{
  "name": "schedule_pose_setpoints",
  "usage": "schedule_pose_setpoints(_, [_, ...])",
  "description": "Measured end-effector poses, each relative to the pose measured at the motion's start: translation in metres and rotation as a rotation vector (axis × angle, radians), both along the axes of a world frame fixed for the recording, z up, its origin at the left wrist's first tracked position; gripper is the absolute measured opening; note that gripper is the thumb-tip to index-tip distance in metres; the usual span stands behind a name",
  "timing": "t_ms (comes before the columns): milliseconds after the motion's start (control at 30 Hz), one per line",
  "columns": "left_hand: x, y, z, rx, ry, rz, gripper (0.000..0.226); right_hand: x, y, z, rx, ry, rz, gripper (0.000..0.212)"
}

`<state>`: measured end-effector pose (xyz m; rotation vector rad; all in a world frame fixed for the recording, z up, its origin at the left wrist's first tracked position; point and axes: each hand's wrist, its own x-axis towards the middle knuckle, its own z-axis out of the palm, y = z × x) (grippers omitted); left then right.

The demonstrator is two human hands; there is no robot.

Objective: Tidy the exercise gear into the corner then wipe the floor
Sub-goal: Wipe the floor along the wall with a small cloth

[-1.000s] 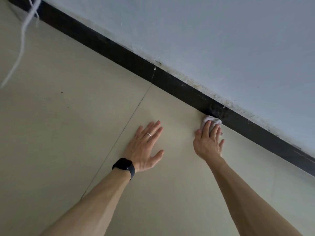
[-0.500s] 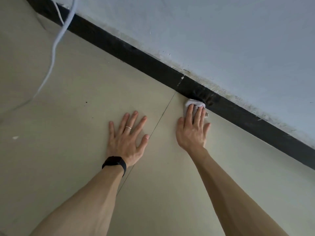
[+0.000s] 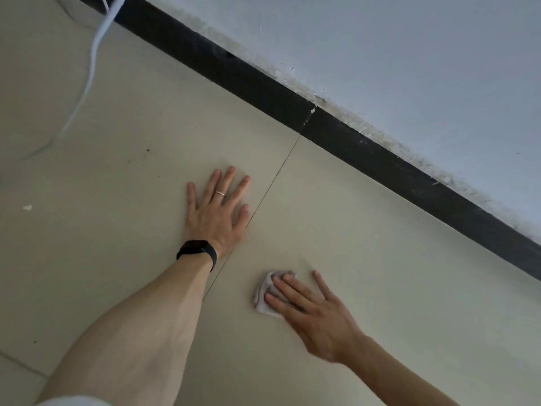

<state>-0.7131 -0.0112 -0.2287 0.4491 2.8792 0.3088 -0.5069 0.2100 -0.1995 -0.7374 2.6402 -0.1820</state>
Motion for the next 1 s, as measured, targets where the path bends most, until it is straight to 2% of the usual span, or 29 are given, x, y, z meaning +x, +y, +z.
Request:
schedule_pose_setpoints(33, [0.001, -0.001, 0.000, 0.007, 0.002, 0.002, 0.061, -0.013, 0.011, -0.002, 0.034, 0.030, -0.019, 0.068])
schedule_pose_setpoints(67, [0.002, -0.001, 0.000, 0.019, 0.006, 0.003, 0.061, -0.030, 0.020, -0.004, 0.064, 0.050, -0.151, 0.065])
schedule_pose_setpoints(133, [0.001, 0.000, -0.002, 0.037, 0.015, 0.001, 0.060, -0.068, 0.033, -0.005, 0.095, 0.044, -0.599, 0.060])
schedule_pose_setpoints(167, [0.001, 0.001, -0.003, 0.038, 0.020, 0.004, 0.059, -0.078, 0.027, -0.005, 0.089, 0.030, -0.765, 0.060])
schedule_pose_setpoints(200, [0.000, 0.001, -0.003, 0.038, 0.026, 0.010, 0.059, -0.078, 0.014, -0.005, 0.069, 0.032, -0.832, 0.061])
schedule_pose_setpoints(367, [0.007, 0.000, -0.003, 0.068, 0.047, 0.014, 0.058, -0.003, -0.045, 0.002, 0.120, 0.000, -0.516, 0.066])
schedule_pose_setpoints(500, [0.005, 0.000, -0.004, 0.048, 0.033, 0.016, 0.057, -0.044, -0.046, 0.008, 0.163, -0.071, -0.616, 0.059])
schedule_pose_setpoints(600, [0.006, 0.001, -0.005, 0.052, 0.043, 0.016, 0.057, -0.060, -0.055, 0.010, 0.115, -0.081, -0.704, 0.058])
schedule_pose_setpoints(767, [0.009, 0.001, -0.003, 0.046, 0.027, 0.013, 0.057, -0.004, -0.016, 0.010, 0.097, -0.088, -0.603, 0.061])
schedule_pose_setpoints(833, [0.008, 0.000, -0.004, 0.030, 0.034, 0.011, 0.057, -0.015, 0.016, 0.010, 0.135, -0.113, -0.599, 0.058])
schedule_pose_setpoints(900, [0.005, -0.001, -0.005, 0.028, 0.050, 0.004, 0.058, -0.053, 0.042, 0.007, 0.161, -0.120, -0.690, 0.055])
schedule_pose_setpoints(1000, [0.007, -0.001, -0.009, 0.034, 0.052, -0.006, 0.058, -0.105, 0.044, 0.000, 0.078, -0.080, -1.011, 0.057])
